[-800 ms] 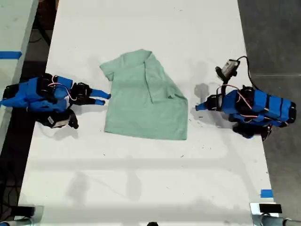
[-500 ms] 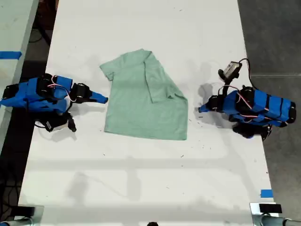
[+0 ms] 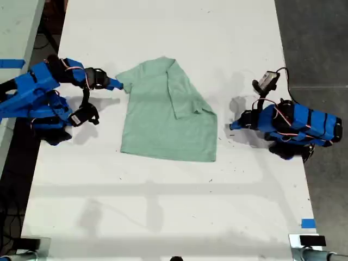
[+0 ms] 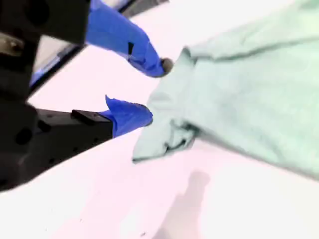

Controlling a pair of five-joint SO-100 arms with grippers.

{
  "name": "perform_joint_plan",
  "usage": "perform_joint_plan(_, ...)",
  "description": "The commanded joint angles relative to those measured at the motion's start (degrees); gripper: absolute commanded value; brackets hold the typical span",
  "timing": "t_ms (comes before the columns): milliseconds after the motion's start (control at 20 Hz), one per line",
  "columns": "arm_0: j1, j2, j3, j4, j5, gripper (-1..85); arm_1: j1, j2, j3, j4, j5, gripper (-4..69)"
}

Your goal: Fold t shirt

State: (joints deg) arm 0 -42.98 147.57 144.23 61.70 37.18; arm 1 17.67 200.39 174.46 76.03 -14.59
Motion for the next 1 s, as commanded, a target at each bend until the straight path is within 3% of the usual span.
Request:
perform_joint_plan(0,-10.46,-20.92,-11.51,-2.64,9.14,32.1,-0.44,0.79,1.32,0.18,0.18,-0.2)
perform_joint_plan(200,-19.42,-33.22,-18.9,-6.24,14.15,30.1,-0.44,0.79,1.32,0.09,0.0,-0.2)
perform_joint_plan(450,-20.3,-46.76,-28.12,-7.12,17.31,27.3,-0.62,0.79,1.32,0.0,0.0,-0.2)
perform_joint_plan(550,-18.98,-51.15,-29.97,-8.44,17.67,17.0,-0.7,0.79,1.32,0.0,0.0,-0.2)
perform_joint_plan(650,-18.9,-55.81,-31.9,-7.56,15.91,0.6,-0.7,0.79,1.32,0.0,-0.09,-0.2)
perform_joint_plan(800,-21.88,-59.5,-34.1,-5.19,15.38,-0.1,-0.7,0.79,1.32,0.0,-0.09,-0.2)
perform_joint_plan(950,-18.63,-53.61,-35.86,-1.23,14.24,-0.1,-0.7,0.79,1.32,0.0,-0.09,-0.2)
